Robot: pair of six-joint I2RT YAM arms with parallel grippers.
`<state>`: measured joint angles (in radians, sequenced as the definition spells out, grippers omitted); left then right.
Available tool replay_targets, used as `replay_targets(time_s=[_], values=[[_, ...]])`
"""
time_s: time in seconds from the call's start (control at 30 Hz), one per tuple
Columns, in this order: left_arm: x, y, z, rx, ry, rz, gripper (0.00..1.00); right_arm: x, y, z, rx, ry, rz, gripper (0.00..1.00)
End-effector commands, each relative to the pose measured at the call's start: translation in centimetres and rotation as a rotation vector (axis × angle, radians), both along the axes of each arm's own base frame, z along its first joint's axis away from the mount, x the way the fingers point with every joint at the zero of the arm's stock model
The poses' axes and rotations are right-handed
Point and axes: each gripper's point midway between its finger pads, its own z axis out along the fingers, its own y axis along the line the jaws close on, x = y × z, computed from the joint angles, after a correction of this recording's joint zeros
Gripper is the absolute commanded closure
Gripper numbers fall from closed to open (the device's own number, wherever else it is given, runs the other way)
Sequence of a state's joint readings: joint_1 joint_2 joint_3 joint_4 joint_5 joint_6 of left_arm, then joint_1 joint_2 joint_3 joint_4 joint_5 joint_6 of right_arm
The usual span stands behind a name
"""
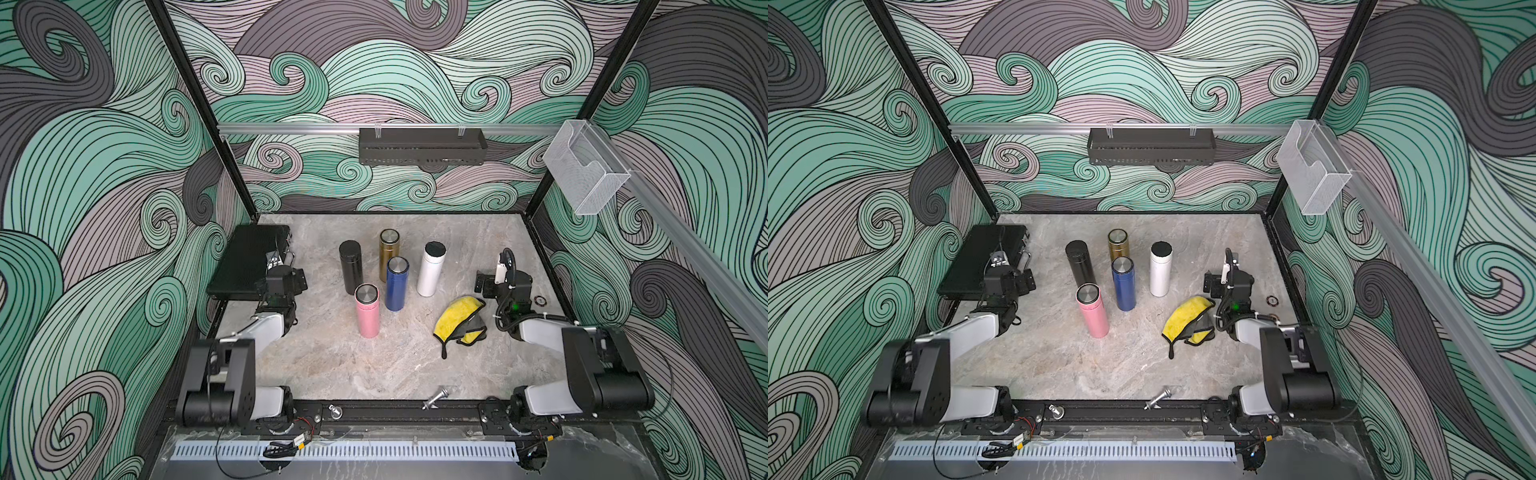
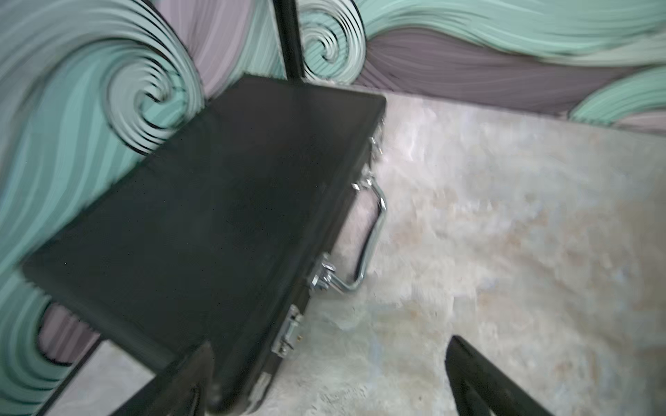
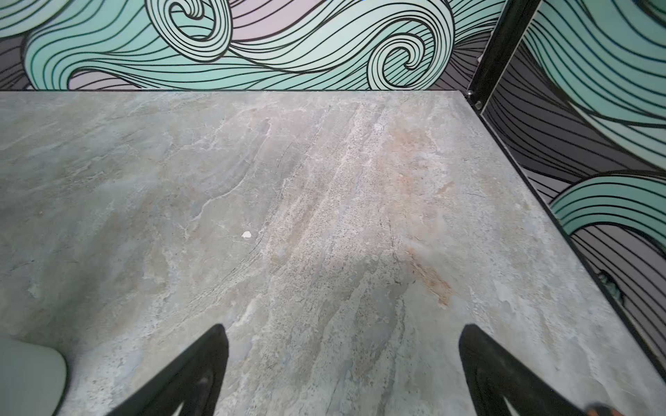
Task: Wipe the surface of the thermos
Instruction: Pick up the thermos from the center of the board.
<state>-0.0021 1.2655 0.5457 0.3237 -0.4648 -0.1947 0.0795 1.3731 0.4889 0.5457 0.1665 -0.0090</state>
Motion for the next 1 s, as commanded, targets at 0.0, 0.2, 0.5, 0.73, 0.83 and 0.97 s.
replay_targets(time_s=[0.0, 0.2, 0.5, 0.73, 0.83, 0.97], values=[[-4.6, 2.7, 3.5, -0.063, -0.047, 0.303, 0.01, -1.3, -2.2, 4.7, -0.011, 0.011, -0.184, 0.01], [-9.1, 0.4, 6.7, -0.119, -0.040, 0.315, 0.01, -5.9, -3.4, 9.9, 0.138, -0.001, -0.315, 0.01], [-14.4, -7.7, 9.7, -0.386, 0.044, -0.146, 0.04, -12.2, 3.4, 9.1, 0.327, 0.289, -0.115, 0.01], [-18.7, -14.3, 11.2, -0.550, 0.274, -0.511, 0.06, -17.2, 7.6, 5.2, 0.381, 0.541, 0.024, 0.01], [-19.6, -15.3, 12.8, -0.571, 0.274, -0.572, 0.06, -18.1, 7.8, 4.6, 0.416, 0.552, 0.017, 0.01], [-19.4, -17.2, 12.8, -0.610, 0.266, -0.657, 0.04, -18.7, 7.9, 3.6, 0.437, 0.570, 0.014, 0.01]])
